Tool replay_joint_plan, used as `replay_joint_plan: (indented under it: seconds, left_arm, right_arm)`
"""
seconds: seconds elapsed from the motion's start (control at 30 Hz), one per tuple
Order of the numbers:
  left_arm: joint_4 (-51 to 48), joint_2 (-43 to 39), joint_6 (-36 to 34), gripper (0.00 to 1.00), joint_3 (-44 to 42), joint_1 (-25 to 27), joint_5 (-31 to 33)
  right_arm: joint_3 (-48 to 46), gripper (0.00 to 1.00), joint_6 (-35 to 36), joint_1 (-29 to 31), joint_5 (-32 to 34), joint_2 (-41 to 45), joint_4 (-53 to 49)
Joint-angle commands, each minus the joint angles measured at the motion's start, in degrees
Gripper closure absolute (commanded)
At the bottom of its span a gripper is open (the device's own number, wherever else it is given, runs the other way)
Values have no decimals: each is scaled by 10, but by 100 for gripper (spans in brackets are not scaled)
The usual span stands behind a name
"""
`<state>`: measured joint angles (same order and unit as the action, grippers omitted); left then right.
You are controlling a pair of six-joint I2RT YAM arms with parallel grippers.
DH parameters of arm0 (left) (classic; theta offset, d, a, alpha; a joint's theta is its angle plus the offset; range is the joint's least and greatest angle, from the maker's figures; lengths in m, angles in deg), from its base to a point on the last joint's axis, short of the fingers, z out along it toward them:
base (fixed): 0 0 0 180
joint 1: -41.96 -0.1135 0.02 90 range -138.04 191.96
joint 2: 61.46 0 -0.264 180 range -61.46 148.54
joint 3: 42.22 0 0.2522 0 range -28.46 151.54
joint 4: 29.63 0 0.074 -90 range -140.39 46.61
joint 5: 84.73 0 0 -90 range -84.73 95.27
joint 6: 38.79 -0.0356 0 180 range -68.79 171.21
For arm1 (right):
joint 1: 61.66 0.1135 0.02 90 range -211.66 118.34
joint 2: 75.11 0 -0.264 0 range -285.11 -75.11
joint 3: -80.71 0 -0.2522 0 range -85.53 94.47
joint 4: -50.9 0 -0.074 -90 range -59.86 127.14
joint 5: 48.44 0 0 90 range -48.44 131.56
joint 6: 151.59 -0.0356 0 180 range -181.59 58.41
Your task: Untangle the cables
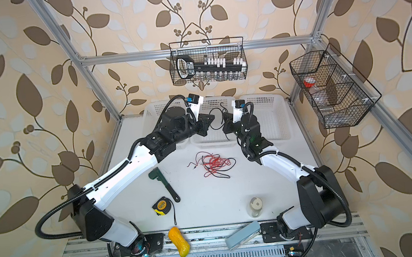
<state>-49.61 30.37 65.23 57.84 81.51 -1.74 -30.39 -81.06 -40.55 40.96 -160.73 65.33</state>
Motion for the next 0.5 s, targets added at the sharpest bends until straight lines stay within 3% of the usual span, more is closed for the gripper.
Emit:
replay_joint_plan:
  seconds: [0.0,0.2,0.47]
  left_arm:
    - [0,29,15,100,30,-29,1]
    - [-5,115,54,100,53,-77,-19]
    - [-38,211,71,100,112,-104,-31]
  right_arm:
    - [33,92,-1,-12,2,-44,27]
    - [63,85,-35,-24,1,-122,11]
    - [37,73,-60,-27,-21,-144,-9]
